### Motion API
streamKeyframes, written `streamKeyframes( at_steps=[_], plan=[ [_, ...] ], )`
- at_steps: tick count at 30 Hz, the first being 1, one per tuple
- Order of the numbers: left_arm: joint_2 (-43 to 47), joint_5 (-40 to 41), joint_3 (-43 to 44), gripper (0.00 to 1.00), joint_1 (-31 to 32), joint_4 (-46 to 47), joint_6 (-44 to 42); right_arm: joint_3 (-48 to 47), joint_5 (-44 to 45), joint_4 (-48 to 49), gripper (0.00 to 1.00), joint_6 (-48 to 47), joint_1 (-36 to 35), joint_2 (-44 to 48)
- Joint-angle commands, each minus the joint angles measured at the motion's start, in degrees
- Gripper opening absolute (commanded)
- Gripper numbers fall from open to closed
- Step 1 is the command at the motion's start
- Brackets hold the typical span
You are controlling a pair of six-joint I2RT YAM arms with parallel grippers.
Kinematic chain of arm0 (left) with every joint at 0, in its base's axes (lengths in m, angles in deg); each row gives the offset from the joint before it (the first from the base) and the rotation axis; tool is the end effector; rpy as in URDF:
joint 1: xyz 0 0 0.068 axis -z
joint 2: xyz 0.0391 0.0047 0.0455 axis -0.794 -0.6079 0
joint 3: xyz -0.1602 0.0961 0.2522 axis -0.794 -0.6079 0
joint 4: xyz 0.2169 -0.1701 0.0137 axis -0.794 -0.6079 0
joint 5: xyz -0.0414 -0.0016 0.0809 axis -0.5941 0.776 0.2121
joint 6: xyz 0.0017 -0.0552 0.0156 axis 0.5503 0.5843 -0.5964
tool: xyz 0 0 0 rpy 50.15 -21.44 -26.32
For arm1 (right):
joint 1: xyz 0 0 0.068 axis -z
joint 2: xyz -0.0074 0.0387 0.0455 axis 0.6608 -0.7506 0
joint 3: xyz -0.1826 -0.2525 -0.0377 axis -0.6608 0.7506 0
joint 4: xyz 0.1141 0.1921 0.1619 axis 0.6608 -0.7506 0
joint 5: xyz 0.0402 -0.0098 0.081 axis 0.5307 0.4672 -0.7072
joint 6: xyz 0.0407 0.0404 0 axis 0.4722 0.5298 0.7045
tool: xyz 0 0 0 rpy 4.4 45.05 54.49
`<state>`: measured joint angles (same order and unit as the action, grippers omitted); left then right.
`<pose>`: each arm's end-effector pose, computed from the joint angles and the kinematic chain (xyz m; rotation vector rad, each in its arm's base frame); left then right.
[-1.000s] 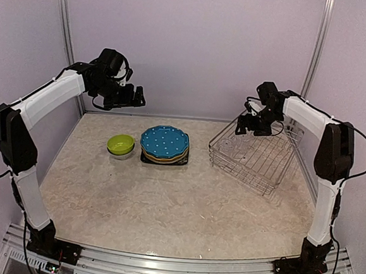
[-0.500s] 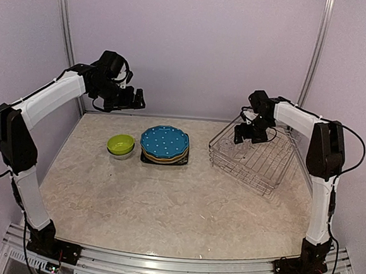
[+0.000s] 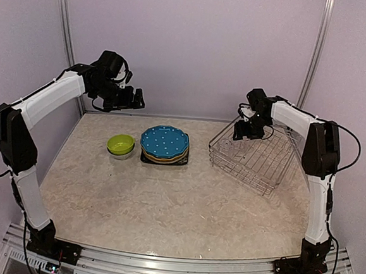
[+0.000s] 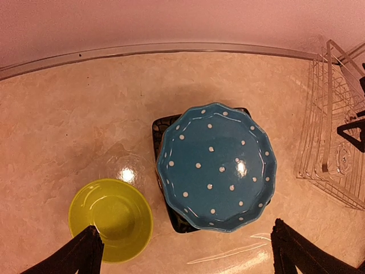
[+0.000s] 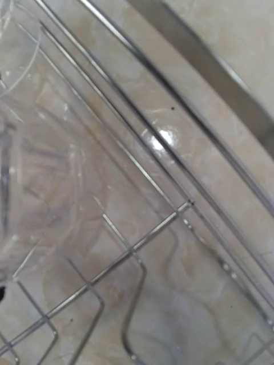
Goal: Unload the mixed dishes from the dish rack
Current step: Grab the cup from the dish rack, then pass from the right arm to the left
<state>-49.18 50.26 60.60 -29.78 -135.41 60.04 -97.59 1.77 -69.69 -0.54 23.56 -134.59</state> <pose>0.4010 -0.1700 0.3933 0.1262 2.4072 -0.3764 0.5022 0.1635 0.2569 -0.2290 2.6544 0.2252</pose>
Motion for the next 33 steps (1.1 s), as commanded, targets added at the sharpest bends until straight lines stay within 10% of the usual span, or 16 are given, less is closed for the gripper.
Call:
streamKeyframes(
  at_steps=[1, 20, 33],
  plan=[
    [-0.1, -0.63, -0.53, 0.99, -0.62, 0.25, -0.41, -0.95, 0.31, -1.52, 0.57, -0.23, -0.55, 0.76],
    [2.85, -7.1, -3.06, 0.99, 0.75, 10.98, 0.04, -2.59, -3.12, -2.04, 0.47, 2.62, 3.18, 14.78],
    [12.53, -30.0, -11.39, 0.99, 2.33, 35.02, -1.01, -1.86, -25.13, 14.35, 0.47, 10.85, 4.09, 26.47]
  ],
)
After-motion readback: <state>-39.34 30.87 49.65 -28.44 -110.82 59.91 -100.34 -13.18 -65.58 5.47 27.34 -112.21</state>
